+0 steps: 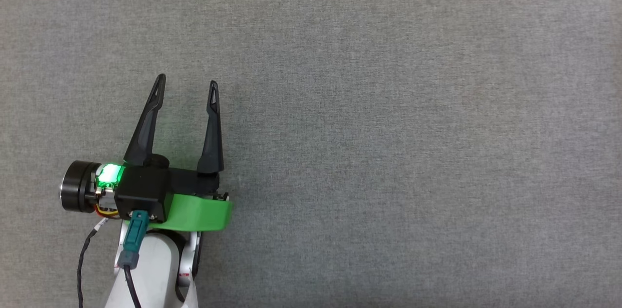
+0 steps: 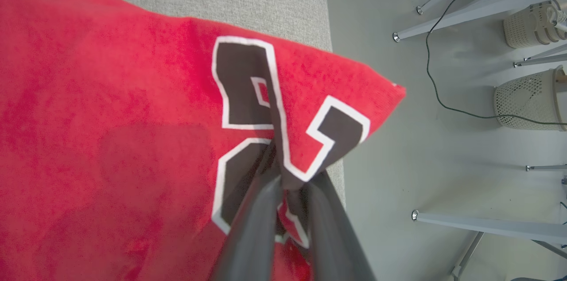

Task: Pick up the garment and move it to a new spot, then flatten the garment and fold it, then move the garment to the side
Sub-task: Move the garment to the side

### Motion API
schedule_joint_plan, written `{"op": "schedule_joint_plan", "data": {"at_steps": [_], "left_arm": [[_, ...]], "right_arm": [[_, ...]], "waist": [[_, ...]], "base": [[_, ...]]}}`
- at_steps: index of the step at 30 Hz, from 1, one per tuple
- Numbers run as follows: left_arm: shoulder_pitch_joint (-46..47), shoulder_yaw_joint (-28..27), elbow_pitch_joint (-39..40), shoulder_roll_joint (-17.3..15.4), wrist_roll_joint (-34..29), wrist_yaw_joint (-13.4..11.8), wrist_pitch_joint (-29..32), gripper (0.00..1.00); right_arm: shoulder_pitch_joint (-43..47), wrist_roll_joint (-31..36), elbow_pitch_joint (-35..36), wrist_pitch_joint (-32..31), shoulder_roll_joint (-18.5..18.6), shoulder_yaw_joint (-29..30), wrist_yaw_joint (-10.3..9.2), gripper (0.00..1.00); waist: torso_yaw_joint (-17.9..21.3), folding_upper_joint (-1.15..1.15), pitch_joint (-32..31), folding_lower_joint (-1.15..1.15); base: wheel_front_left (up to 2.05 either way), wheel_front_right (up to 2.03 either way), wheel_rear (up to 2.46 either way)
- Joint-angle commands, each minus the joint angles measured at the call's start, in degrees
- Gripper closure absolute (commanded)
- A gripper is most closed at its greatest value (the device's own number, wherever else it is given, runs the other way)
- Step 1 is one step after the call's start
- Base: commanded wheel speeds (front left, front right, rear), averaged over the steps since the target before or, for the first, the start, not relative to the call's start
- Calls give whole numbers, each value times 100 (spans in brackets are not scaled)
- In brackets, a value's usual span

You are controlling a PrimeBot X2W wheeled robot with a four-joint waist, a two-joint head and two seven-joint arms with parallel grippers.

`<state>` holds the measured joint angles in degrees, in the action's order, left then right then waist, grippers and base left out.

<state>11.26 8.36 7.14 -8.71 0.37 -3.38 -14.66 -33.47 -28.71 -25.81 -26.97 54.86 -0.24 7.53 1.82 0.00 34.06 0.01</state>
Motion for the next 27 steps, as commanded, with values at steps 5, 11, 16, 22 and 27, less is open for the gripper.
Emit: {"op": "schedule_joint_plan", "data": {"at_steps": [5,11,16,22,27], "left_arm": [[87,26,-74,-42,-45,-59,-34,0],[-83,45,-203,-22,5,-108,-34,0],[-353,8,-265,-3,64,-161,-34,0],[-595,-42,-339,21,117,-184,-34,0],[-752,-74,-426,44,146,-180,-34,0]], "right_arm": [[-130,367,-176,252,-305,209,-4,0],[-69,972,-111,1077,-480,575,-4,0],[-3,1512,288,2199,-850,890,-4,0],[171,1980,1008,3548,-1695,1326,-4,0],[544,2144,1811,4022,-2621,1133,-4,0]], "waist": [[-4,0,-190,-1],[-16,0,-732,-1],[-27,0,-1179,-1],[-164,0,-1602,-1],[-300,0,-1926,-1]], "base": [[0,0,0],[0,0,0],[0,0,0],[0,0,0],[0,0,0]]}}
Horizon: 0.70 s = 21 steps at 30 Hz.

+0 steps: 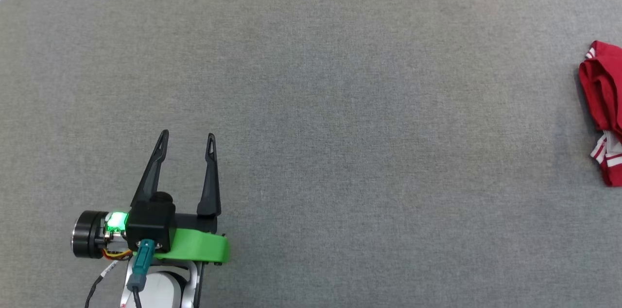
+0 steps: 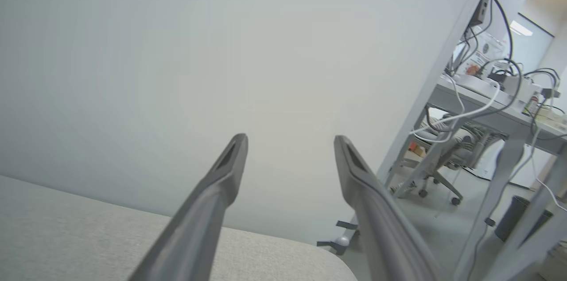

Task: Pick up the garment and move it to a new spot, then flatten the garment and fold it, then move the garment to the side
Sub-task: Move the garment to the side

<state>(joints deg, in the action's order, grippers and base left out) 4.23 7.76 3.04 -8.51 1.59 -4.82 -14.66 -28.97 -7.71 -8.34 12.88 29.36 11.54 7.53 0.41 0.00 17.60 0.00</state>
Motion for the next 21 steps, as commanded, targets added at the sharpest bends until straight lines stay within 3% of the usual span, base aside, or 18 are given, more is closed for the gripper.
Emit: {"op": "schedule_joint_plan", "data": {"at_steps": [1,3,4,5,9,21], "left_arm": [[-72,-24,-29,29,30,-38,-34,0],[-125,-53,-61,43,51,-43,-34,0],[-224,-90,-121,73,71,-45,-34,0],[-249,-103,-140,83,79,-48,-34,0],[-316,-134,-218,108,99,-28,-34,0],[-556,-186,-311,189,168,96,-34,0]], "right_arm": [[171,55,199,68,-229,-125,-4,0],[349,127,495,115,-588,-329,-4,0],[783,164,864,166,-1138,-713,-4,0],[911,158,909,176,-1258,-801,-4,0],[1433,184,950,198,-1563,-1094,-4,0],[2822,138,1009,210,-2215,-1002,-4,0]], "waist": [[-178,0,-330,0],[-214,0,-431,0],[-287,0,-615,0],[-305,0,-656,0],[-389,0,-793,0],[-497,0,-1086,0]], "base": [[0,0,0],[0,0,0],[0,0,0],[0,0,0],[0,0,0],[0,0,0]]}}
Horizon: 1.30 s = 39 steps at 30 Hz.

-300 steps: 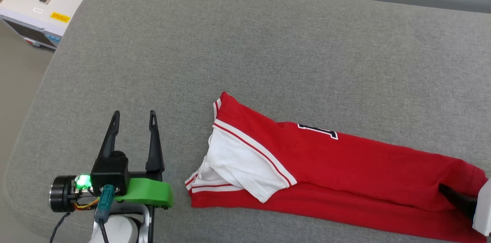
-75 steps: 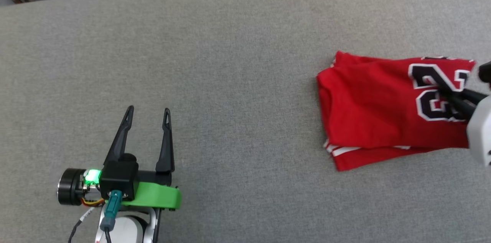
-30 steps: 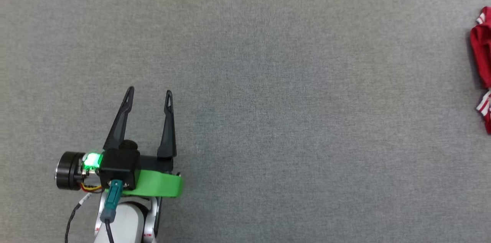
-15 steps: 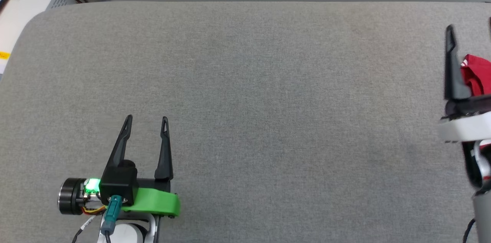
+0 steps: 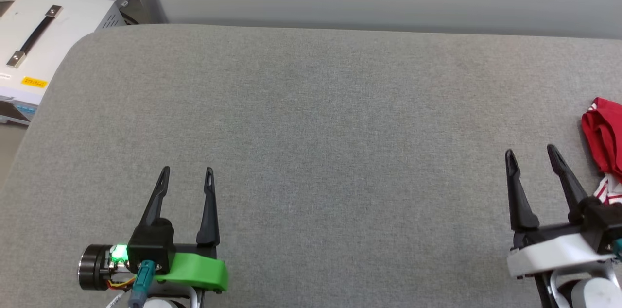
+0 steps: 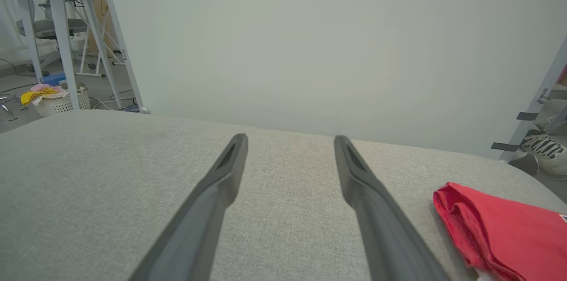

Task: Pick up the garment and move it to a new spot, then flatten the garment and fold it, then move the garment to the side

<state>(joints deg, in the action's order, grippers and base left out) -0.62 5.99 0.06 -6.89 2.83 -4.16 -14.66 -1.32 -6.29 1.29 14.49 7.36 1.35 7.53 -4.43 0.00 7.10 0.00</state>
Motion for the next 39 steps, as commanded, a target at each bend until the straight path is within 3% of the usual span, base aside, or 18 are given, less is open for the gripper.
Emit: {"op": "schedule_joint_plan", "data": {"at_steps": [1,20,21,39], "left_arm": [[-98,-12,-22,35,50,47,-34,0],[-294,-12,-122,103,24,312,-34,0],[-222,-3,-120,82,18,297,0,100],[-188,-69,-108,121,-18,311,179,100]], "right_arm": [[138,2,88,50,-55,33,-4,0],[851,85,346,51,-325,206,-4,0],[779,67,311,16,-321,197,0,100],[705,132,255,-157,-338,157,0,100]], "waist": [[-13,0,-58,0],[-29,0,-187,0],[-28,0,-188,0],[27,0,-251,0]], "base": [[0,0,0],[0,0,0],[0,0,0],[0,0,0]]}}
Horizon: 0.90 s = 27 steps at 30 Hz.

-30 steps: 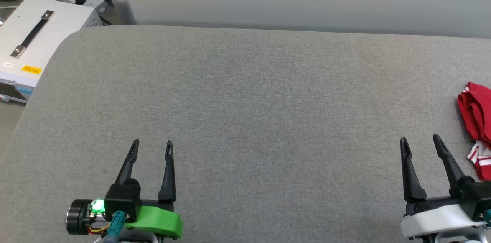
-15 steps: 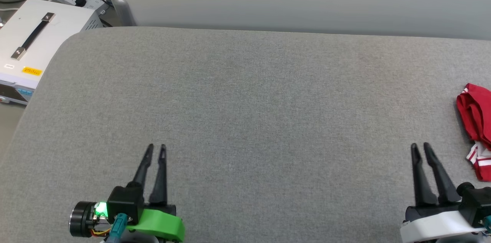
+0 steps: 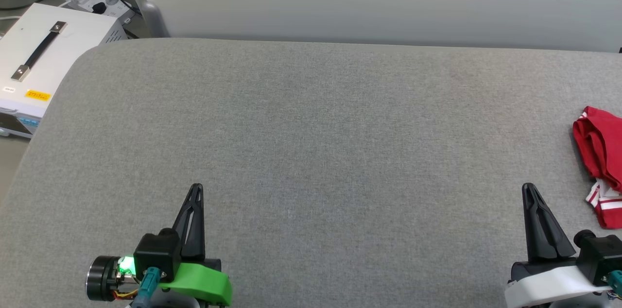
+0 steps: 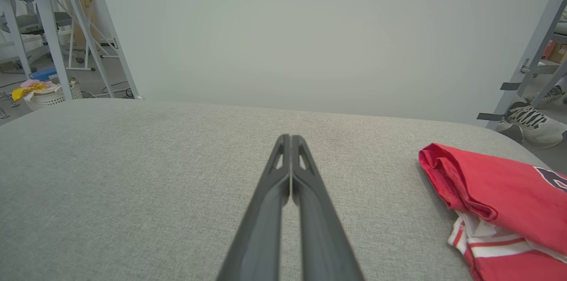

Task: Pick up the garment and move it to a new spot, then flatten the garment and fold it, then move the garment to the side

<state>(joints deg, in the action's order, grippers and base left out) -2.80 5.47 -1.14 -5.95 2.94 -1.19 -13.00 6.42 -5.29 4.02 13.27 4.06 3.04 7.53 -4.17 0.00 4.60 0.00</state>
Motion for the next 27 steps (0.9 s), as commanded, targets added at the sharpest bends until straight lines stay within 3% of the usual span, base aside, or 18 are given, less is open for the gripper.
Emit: {"op": "schedule_joint_plan", "data": {"at_steps": [1,27], "left_arm": [[33,-22,12,29,-31,15,26,100],[93,-150,37,97,-95,40,337,100]], "right_arm": [[-75,37,-22,-48,-10,-15,-1,100],[-213,157,-114,-360,-36,-86,-1,100]], "waist": [[6,0,-6,0],[106,0,-117,0]], "base": [[0,0,0],[0,0,0]]}}
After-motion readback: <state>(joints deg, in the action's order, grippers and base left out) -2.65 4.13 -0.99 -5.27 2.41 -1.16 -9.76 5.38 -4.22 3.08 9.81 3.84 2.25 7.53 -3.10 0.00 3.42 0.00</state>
